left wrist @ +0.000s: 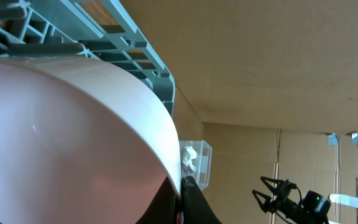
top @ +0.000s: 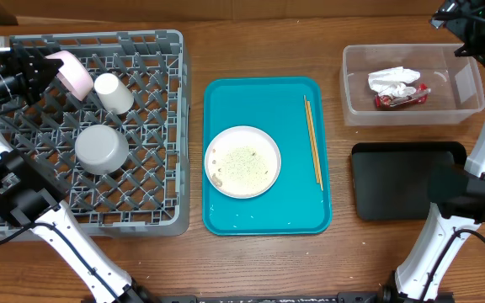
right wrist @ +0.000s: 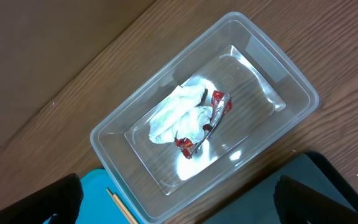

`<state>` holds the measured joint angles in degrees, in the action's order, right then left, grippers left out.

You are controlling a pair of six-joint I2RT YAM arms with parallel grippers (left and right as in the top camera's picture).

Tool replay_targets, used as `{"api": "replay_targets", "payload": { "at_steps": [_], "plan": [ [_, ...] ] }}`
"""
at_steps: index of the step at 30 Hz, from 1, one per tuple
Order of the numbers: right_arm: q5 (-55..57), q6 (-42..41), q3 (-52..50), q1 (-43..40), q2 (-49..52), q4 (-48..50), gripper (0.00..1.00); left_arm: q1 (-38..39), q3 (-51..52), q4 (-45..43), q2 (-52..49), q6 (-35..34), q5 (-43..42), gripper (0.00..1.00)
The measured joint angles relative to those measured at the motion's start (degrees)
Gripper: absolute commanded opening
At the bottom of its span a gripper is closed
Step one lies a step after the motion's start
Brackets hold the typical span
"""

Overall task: Sort waste into correct bins and load items into the dishwasher
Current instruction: 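Lower the pink bowl upside down into the rack and release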

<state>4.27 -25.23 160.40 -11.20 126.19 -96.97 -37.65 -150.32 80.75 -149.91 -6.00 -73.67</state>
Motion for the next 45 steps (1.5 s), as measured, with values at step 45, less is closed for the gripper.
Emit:
{"api": "replay_targets", "payload": {
  "at_steps": [45],
  "plan": [
    [0.02,-0.02,0.0,-0.02,0.02,-0.02,1.0,-1.36,-3.61,9.46,18.58,-11.91,47.67,0.04]
  ]
}}
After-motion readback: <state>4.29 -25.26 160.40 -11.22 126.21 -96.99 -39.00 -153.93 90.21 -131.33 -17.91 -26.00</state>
